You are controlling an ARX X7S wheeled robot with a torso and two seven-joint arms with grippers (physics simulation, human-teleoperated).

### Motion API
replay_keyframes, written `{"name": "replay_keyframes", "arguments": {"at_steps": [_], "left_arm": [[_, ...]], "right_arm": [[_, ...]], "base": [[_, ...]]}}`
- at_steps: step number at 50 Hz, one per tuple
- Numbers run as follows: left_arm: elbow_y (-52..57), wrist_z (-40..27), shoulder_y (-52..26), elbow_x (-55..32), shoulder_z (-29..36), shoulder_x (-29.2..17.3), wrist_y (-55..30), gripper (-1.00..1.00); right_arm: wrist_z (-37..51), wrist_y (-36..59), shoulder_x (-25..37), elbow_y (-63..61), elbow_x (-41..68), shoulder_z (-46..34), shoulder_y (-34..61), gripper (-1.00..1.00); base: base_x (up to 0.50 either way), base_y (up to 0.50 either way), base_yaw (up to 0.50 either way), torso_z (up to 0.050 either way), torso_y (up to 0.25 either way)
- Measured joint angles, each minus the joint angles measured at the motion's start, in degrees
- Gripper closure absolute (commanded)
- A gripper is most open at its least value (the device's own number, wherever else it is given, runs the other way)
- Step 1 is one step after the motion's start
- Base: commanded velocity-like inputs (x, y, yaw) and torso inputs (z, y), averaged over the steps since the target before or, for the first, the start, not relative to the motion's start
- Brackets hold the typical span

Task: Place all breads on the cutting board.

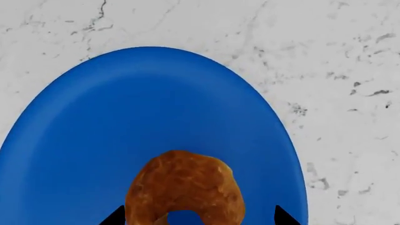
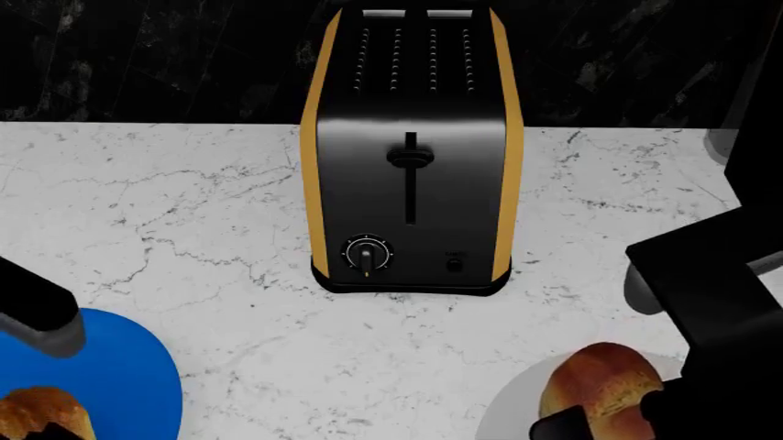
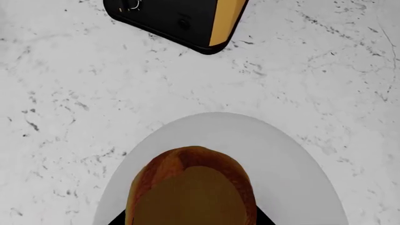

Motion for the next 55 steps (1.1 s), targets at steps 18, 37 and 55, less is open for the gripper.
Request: {"name": "replay_keyframes", "arguments": {"at_steps": [18,37,55], "left_arm": [[0.2,2.2,1.8,4.6,-0.8,-0.6,-0.1,1.0],[2.9,0.5,-5.8,-1.7,0.9,-2.1,1.9,1.0],[9.6,-1.0,-13.6,-4.7,-4.2,-4.5,9.2,1.0]], "right_arm": [[-0.2,-1.1,0.4,-1.3,0.3,-0.6,-0.6,1.0],[0.0,-2.4,1.4,-2.3,1.7,0.1,2.0,1.0],[-1.6,-7.2,1.9,-5.2,-0.9,5.8,3.4,1.0]], "base": [[0.0,0.0,0.0,0.0,0.0],[0.0,0.0,0.0,0.0,0.0],[0.0,0.0,0.0,0.0,0.0]]}}
